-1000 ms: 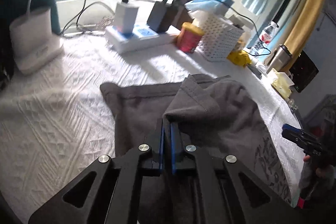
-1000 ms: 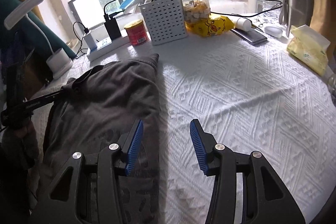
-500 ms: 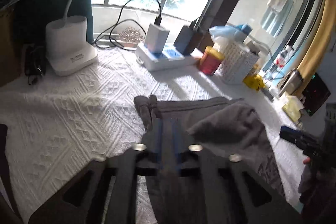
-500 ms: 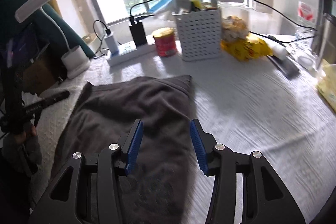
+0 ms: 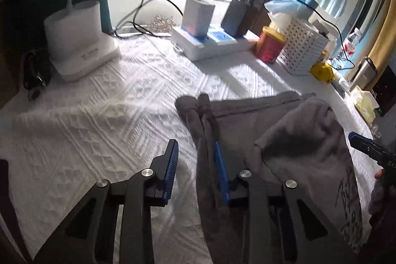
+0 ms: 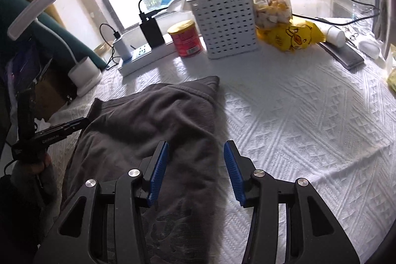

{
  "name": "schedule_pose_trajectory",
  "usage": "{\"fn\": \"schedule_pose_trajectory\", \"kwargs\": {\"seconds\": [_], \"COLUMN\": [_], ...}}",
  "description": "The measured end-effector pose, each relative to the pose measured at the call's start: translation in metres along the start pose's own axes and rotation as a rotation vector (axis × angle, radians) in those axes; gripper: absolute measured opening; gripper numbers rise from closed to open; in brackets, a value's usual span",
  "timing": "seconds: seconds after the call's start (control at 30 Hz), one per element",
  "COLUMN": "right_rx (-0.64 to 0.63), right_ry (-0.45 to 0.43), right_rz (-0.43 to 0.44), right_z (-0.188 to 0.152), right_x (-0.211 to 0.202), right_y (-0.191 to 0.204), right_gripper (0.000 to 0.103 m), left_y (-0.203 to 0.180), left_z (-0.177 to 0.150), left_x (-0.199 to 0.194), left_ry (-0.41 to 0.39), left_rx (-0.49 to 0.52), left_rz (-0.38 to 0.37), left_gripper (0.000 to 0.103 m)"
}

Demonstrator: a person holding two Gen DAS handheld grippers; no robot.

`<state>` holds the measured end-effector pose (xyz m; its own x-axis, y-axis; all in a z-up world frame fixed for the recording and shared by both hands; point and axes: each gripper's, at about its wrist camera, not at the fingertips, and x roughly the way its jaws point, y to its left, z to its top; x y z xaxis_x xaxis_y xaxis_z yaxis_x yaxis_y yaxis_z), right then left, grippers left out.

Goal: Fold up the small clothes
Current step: 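Open the left tool and release the T-shirt layer edge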

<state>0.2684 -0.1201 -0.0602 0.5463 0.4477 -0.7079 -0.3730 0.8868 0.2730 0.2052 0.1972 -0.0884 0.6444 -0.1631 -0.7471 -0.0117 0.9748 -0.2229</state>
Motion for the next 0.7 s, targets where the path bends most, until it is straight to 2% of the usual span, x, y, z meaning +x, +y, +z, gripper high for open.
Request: {"fn": "schedule_pose_trajectory", "kwargs": {"seconds": [0.17, 0.43, 0.7], "right_rx": [-0.007, -0.006, -0.017], "right_ry": [-0.003, -0.028, -0.039], "right_rz": [0.007, 0.017, 0.038], "right_z": [0.002, -0.001, -0.016], "right_x": [-0.002, -0.018, -0.034], "right_y": [-0.001, -0.002, 0.004], "right_gripper": [0.049, 0.049, 0.049], "left_y": [-0.01, -0.027, -0.044], "left_z": [0.007, 0.004, -0.03], "left_x": [-0.005, -0.029, -0.053], "left_ry": [-0.026, -0.011, 0.024], "left_rx": [0.027, 0.002, -0.058], "left_rz": [0.004, -0.026, -0.102], "left_gripper": [0.029, 0.03, 0.03]}}
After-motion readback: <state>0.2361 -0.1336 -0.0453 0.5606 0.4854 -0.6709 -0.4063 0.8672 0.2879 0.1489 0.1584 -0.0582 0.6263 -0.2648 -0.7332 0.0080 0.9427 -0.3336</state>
